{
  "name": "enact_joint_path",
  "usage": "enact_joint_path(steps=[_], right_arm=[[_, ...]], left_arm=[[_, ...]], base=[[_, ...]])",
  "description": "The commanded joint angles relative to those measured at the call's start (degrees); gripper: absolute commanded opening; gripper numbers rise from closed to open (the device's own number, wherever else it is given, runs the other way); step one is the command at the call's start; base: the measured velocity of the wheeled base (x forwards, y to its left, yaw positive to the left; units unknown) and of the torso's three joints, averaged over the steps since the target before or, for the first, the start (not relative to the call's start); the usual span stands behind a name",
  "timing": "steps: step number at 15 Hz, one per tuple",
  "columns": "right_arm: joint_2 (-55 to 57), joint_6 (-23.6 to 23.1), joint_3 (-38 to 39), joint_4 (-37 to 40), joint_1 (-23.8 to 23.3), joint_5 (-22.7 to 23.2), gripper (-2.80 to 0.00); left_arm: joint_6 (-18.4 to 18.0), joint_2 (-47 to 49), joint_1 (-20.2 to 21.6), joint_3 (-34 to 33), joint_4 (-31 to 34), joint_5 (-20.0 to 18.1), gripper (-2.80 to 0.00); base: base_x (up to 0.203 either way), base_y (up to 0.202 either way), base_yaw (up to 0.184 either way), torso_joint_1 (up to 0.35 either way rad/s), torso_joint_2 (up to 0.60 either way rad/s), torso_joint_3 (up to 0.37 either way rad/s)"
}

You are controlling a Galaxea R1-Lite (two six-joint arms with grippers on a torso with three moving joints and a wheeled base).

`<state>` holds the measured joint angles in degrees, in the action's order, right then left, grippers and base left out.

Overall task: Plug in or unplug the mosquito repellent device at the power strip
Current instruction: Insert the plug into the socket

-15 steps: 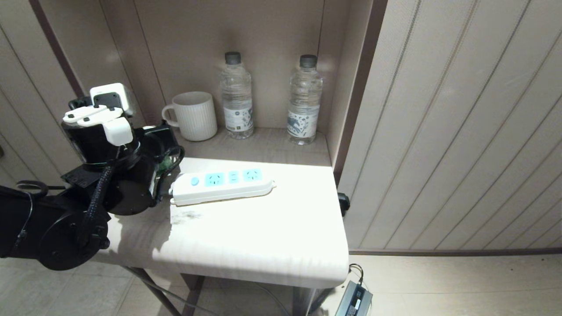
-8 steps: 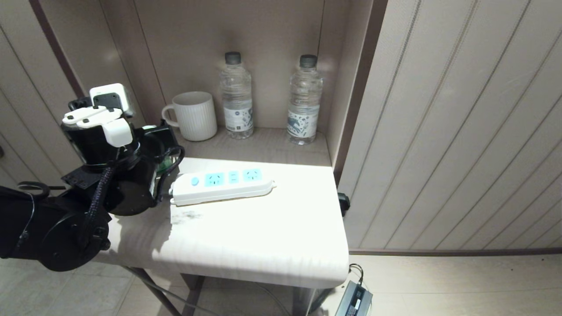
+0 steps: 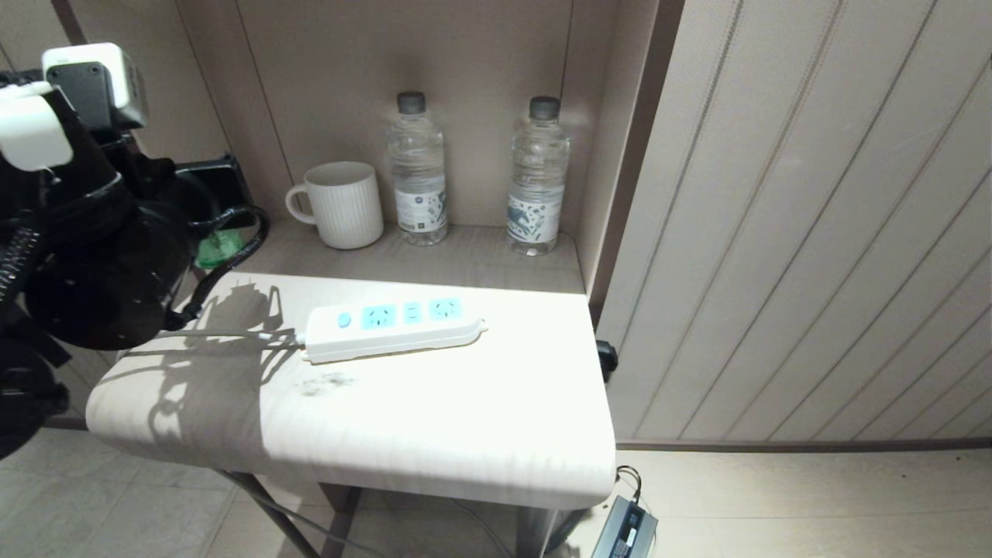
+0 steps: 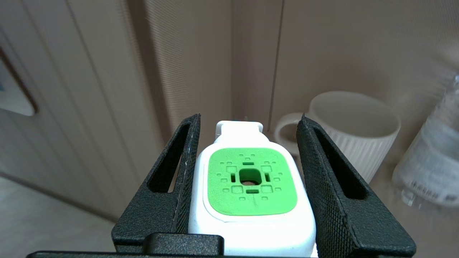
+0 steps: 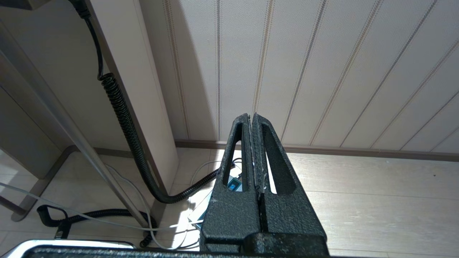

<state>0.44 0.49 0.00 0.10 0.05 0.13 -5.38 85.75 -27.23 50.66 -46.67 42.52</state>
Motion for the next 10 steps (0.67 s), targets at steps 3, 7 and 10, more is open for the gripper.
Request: enact_joint_path(steps=[3,7,10], right_arm=[[0.1,0.0,0.0,0.0,0.0,0.0,-2.80],[0.1,0.0,0.0,0.0,0.0,0.0,-2.80],[0.1,0.0,0.0,0.0,0.0,0.0,-2.80]], left_arm=[[-0.3,-12.8,0.0,5.9,25.2,-0.2,-2.80],[3.1,-17.2,-0.1,15.1,55.5,-2.6,-2.80],[10.6,-16.4,-0.1,27.9,78.1,-10.1,-2.80]], base=[[0.000,0.000,0.000,0.000,0.00,0.000],[0.000,0.000,0.000,0.000,0.00,0.000],[0.000,0.000,0.000,0.000,0.00,0.000]])
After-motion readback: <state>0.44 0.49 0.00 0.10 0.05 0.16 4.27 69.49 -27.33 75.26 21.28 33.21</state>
